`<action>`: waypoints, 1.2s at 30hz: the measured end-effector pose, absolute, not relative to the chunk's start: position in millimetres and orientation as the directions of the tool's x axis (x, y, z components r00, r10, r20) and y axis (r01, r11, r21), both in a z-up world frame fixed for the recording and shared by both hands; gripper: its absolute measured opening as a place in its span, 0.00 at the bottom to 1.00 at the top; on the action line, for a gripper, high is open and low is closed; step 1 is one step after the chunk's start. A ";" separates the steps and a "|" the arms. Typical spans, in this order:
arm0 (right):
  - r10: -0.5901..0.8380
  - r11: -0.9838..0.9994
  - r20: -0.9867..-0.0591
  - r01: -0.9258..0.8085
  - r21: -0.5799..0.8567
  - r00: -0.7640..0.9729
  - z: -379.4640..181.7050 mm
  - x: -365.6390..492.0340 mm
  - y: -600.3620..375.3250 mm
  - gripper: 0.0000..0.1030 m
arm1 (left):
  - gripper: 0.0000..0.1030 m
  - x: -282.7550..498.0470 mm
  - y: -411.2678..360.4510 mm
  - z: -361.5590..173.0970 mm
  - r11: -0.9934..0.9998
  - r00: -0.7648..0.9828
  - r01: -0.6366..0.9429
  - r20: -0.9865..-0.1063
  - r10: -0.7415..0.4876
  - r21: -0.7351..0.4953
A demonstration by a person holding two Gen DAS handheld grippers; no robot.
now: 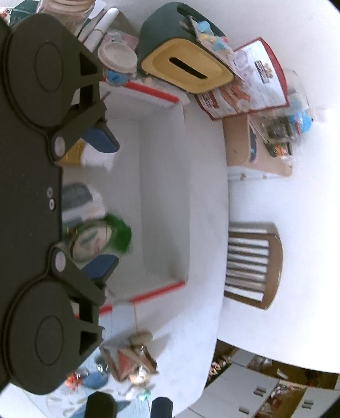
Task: Organize objects
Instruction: 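Open both tools to drop the pillow and tissue bag into the box, then move both tools back over the table toward the remaining items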
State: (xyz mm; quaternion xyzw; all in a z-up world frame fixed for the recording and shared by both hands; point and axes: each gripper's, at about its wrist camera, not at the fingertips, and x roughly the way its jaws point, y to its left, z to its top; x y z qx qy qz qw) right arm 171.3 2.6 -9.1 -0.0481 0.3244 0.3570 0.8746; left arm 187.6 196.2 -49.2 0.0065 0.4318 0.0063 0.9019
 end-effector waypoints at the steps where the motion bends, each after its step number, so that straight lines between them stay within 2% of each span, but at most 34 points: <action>1: 0.594 0.743 -0.598 -0.651 0.151 0.539 -7.3 169.8 -3.5 0.77 | 0.82 186.0 191.0 -47.1 1.000 0.631 0.001 -0.776 0.009 0.013; 10: 0.578 0.776 -0.570 -0.609 0.163 0.584 3.8 158.1 -57.8 0.77 | 0.84 174.1 138.8 -31.9 0.997 0.661 0.071 -0.749 -0.055 -0.011; 13: 0.578 0.781 -0.564 -0.600 0.174 0.589 4.4 153.3 -78.5 0.82 | 0.85 171.1 120.8 -29.5 0.995 0.665 0.097 -0.743 -0.079 -0.019; 17: 0.555 0.805 -0.558 -0.567 0.174 0.617 3.3 147.2 -111.5 0.82 | 0.88 166.3 98.1 -26.6 0.991 0.673 0.129 -0.732 -0.102 -0.019; 26: 0.459 0.883 -0.557 -0.425 0.200 0.692 -7.7 149.1 -197.2 0.82 | 0.94 155.4 50.1 -32.4 0.981 0.674 0.191 -0.725 -0.146 -0.020; 36: 0.326 0.942 -0.599 -0.307 0.137 0.732 -35.8 155.0 -253.7 0.82 | 0.99 151.5 3.2 -53.8 0.974 0.661 0.223 -0.730 -0.174 -0.031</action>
